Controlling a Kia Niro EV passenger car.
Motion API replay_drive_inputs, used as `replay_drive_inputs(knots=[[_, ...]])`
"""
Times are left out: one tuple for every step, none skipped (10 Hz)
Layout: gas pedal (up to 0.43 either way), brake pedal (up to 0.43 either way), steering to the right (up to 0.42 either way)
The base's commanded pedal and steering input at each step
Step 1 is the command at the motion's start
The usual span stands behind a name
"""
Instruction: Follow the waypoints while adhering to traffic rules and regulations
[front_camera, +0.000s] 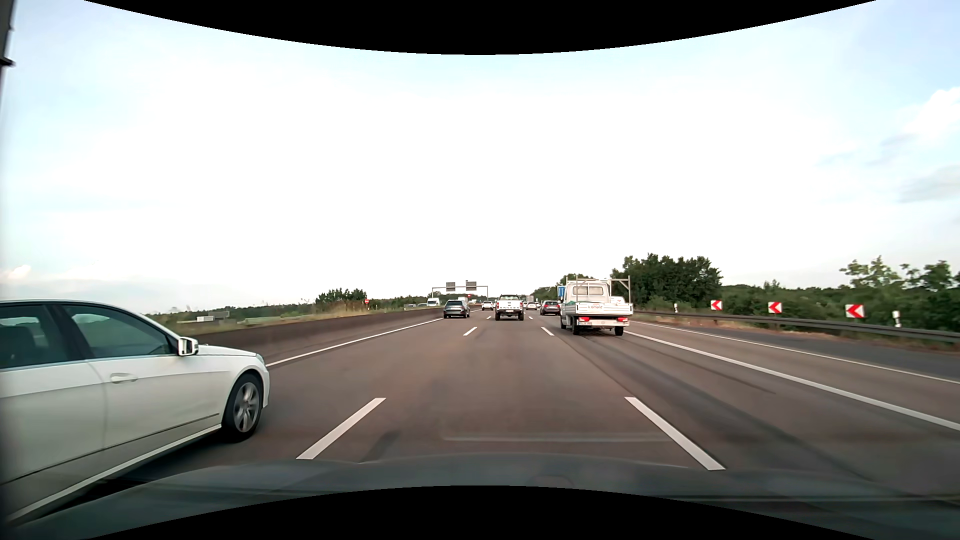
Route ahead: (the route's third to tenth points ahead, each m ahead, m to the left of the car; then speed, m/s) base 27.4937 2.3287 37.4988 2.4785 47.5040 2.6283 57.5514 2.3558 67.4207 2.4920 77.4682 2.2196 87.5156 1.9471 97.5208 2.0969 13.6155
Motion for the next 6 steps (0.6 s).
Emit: replay_drive_inputs(knots=[[0.157,0.000,-0.004],[0.157,0.000,-0.004],[0.157,0.000,-0.004],[0.157,0.000,-0.003],[0.157,0.000,-0.003],[0.157,0.000,-0.003]])
